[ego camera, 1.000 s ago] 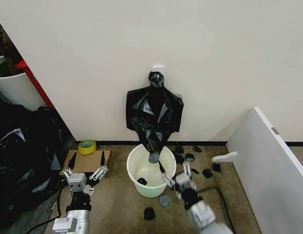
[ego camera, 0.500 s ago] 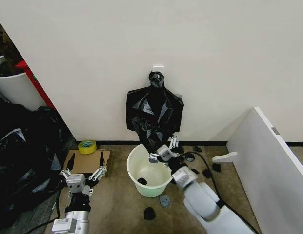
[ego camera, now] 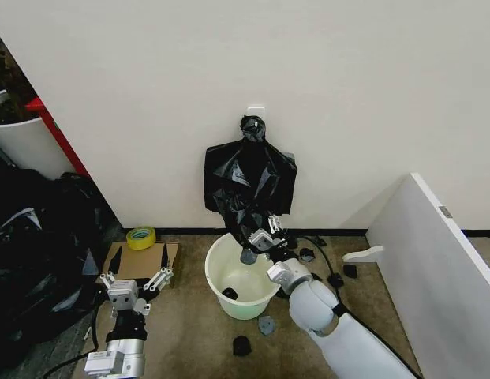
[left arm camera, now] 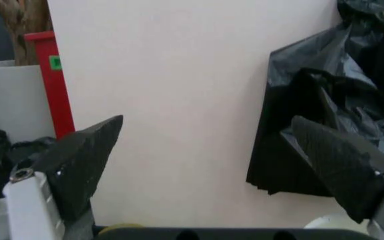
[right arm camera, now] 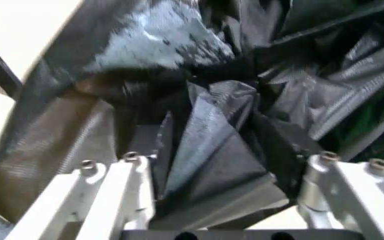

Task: Place the garbage bag over the trash bin.

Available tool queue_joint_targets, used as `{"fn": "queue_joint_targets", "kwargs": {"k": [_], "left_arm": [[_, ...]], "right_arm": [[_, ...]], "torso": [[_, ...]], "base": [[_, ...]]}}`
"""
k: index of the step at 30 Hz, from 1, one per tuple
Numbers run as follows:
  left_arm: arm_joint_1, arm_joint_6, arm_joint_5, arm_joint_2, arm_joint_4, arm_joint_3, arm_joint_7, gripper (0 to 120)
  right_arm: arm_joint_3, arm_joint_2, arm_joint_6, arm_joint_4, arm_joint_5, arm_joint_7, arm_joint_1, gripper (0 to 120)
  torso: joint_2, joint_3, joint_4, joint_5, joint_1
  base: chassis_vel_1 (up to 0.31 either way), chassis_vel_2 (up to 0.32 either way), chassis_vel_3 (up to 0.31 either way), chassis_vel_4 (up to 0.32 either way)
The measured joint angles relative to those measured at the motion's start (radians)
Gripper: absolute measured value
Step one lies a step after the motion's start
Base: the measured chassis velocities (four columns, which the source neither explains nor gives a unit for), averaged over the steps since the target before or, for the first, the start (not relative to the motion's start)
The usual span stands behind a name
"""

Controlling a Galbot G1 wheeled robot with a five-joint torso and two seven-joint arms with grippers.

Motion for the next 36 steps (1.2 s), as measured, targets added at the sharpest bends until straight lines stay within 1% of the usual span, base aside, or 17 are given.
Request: {"fn": "queue_joint_targets", "kwargs": {"k": [3,4,5,6,7,10,11,15,18,19,22,25,26,30,32,33,36], "left_arm": [[-0.004,0.0,-0.007,0.0,-0.005,0.0,0.0,98],[-0.004,0.0,-0.007,0.0,-0.006,0.0,-0.001,98],[-0.004,0.0,-0.007,-0.001,-0.006,0.001,-0.001,98],[-0.003,0.0,-0.007,-0.002,-0.006,0.002,-0.001,98],[-0.003,0.0,-0.007,-0.002,-0.006,0.002,-0.001,98],[-0.003,0.001,-0.007,-0.003,-0.004,0.002,-0.004,98],[-0.004,0.001,-0.007,-0.003,-0.003,0.003,-0.004,98],[-0.01,0.006,-0.012,0.0,-0.003,0.003,-0.004,98],[-0.025,0.018,-0.026,0.006,-0.004,0.003,-0.004,98],[-0.025,0.018,-0.026,0.006,-0.004,0.003,-0.004,98],[-0.051,0.037,-0.049,0.027,-0.009,0.005,-0.001,98],[-0.087,0.059,-0.084,0.067,-0.014,0.009,0.01,98],[-0.087,0.059,-0.084,0.067,-0.014,0.009,0.01,98],[-0.163,0.093,-0.146,0.159,-0.013,0.03,0.029,98],[-0.199,0.119,-0.18,0.209,-0.013,0.042,0.034,98],[-0.199,0.119,-0.18,0.209,-0.013,0.042,0.034,98],[-0.218,0.157,-0.221,0.276,-0.021,0.044,0.042,98]], "right_arm": [[-0.006,0.003,-0.025,-0.01,-0.007,0.019,0.013,29],[-0.007,0.004,-0.028,-0.01,-0.008,0.022,0.014,27],[-0.01,0.007,-0.04,-0.01,-0.007,0.032,0.019,19],[-0.011,0.007,-0.044,-0.01,-0.007,0.035,0.021,15],[-0.011,0.007,-0.044,-0.01,-0.007,0.035,0.021,15],[-0.009,0.004,-0.05,-0.009,-0.004,0.042,0.023,2],[-0.006,0.002,-0.05,-0.007,0.0,0.042,0.023,0],[0.009,-0.008,-0.037,0.005,0.027,0.041,0.012,0],[0.034,-0.016,0.021,0.049,0.142,0.049,-0.021,0],[0.034,-0.016,0.021,0.049,0.142,0.049,-0.021,0],[0.072,-0.03,0.103,0.121,0.294,0.059,-0.074,0],[0.116,-0.043,0.196,0.188,0.4,0.045,-0.126,0],[0.116,-0.043,0.196,0.188,0.4,0.045,-0.126,0],[0.168,-0.055,0.292,0.281,0.491,0.004,-0.195,0],[0.176,-0.061,0.323,0.303,0.488,-0.021,-0.212,0],[0.176,-0.061,0.323,0.303,0.488,-0.021,-0.212,0],[0.163,-0.056,0.365,0.293,0.429,-0.05,-0.187,0]], "torso": [[0.0,0.0,-0.0001,0.0,0.0],[0.0,0.0,-0.0001,0.0,0.0],[0.0,0.0,0.0,-0.0001,0.0],[0.0,0.0,0.0,-0.0001,0.0],[0.0,0.0,0.0,-0.0001,0.0],[0.0,0.0,0.0,0.0,0.0],[0.0,0.0,0.0001,0.0,0.0],[0.0,0.0,0.0,0.0,0.0],[0.0,0.0,0.0001,-0.0001,0.0],[0.0,0.0,0.0001,-0.0001,0.0],[0.0,0.0,0.0002,0.0001,0.0],[0.0,0.0,-0.0003,-0.0001,0.0],[0.0,0.0,-0.0003,-0.0001,0.0],[0.0,0.0,-0.0001,-0.0001,0.0],[0.0,0.0,-0.0009,-0.0005,0.0],[0.0,0.0,-0.0009,-0.0005,0.0],[0.0,0.0,0.0002,0.0,0.0]], "base": [[0.0,0.0,0.0,0.0],[0.0,0.0,0.0,0.0],[0.0,0.0,0.0,0.0],[0.0,0.0,0.0,0.0],[0.0,0.0,0.0,0.0],[0.0,0.0,0.0,0.0],[0.0,0.0,0.0,0.0],[0.0,0.0,0.0,0.0],[0.0,0.0,0.0,0.0],[0.0,0.0,0.0,0.0],[0.0,0.0,0.0,0.0],[0.0,0.0,0.0,0.0],[0.0,0.0,0.0,0.0],[0.0,0.0,0.0,0.0],[0.0,0.0,0.0,0.0],[0.0,0.0,0.0,0.0],[0.0,0.0,0.0,0.0]]}}
